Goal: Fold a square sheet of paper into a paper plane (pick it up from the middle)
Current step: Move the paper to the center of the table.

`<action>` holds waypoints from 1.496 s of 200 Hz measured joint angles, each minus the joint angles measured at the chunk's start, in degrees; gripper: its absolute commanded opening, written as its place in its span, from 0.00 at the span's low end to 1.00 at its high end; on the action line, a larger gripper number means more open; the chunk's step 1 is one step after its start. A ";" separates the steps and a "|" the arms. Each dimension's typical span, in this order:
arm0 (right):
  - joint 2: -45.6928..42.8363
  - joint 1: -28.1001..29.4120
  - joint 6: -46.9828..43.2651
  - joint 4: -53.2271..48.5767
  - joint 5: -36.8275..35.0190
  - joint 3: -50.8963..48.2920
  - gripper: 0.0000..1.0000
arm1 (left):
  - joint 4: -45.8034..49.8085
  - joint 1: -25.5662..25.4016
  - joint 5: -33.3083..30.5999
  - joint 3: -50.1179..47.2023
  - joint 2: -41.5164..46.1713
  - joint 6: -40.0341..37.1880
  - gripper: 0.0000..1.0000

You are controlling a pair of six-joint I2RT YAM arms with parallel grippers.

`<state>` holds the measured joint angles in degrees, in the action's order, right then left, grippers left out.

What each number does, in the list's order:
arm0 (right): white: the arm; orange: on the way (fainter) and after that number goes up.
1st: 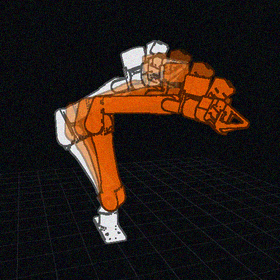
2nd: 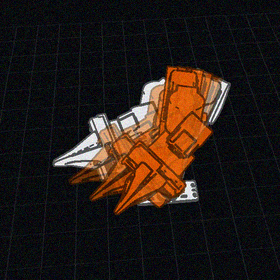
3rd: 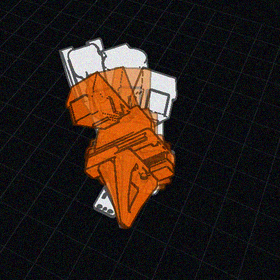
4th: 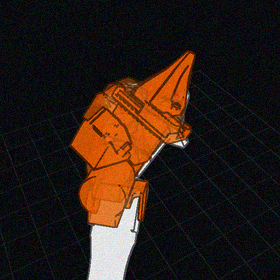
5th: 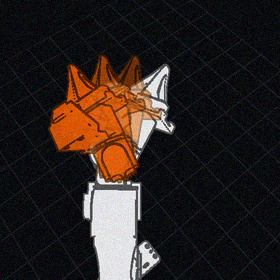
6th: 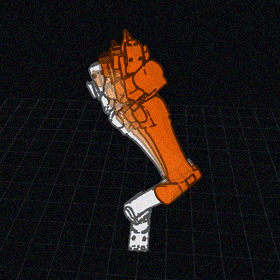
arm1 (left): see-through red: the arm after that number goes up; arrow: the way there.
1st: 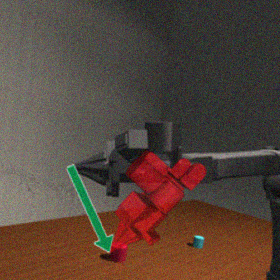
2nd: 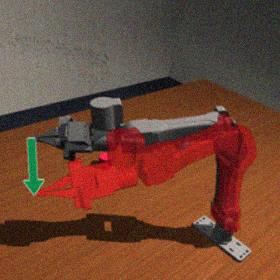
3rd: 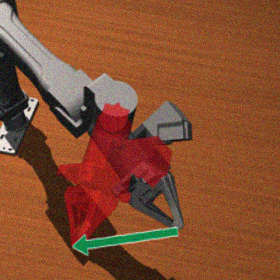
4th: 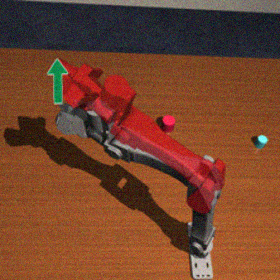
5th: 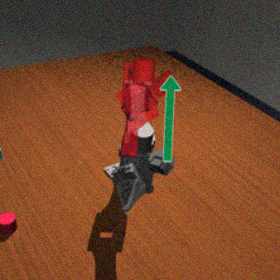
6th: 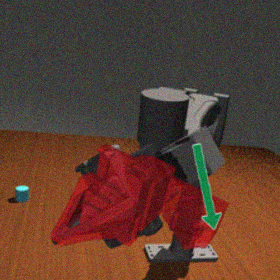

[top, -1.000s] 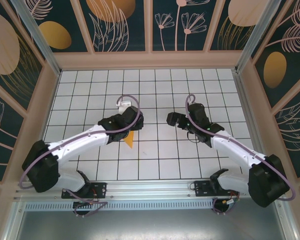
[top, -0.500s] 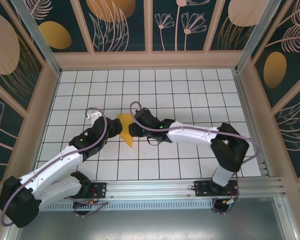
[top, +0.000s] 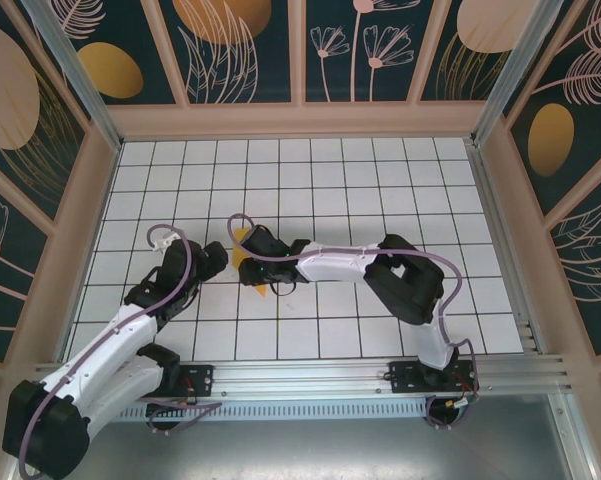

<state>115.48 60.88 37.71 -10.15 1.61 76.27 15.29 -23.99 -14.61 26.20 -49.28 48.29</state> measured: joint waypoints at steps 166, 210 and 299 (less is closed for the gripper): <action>-17.77 -11.10 -14.12 2.14 7.02 -24.46 0.38 | -9.53 1.18 15.28 -2.58 -4.02 0.04 0.99; -26.45 -11.30 -10.82 2.29 4.61 -24.44 0.36 | -10.78 1.18 17.22 -2.60 -5.01 0.04 0.98; -22.69 -11.19 -5.60 2.67 0.96 -24.02 0.27 | -13.79 1.18 19.76 -2.60 -6.43 0.04 0.99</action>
<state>92.79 49.69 32.12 -7.49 2.57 52.25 1.50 -22.81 5.15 23.59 -55.70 48.34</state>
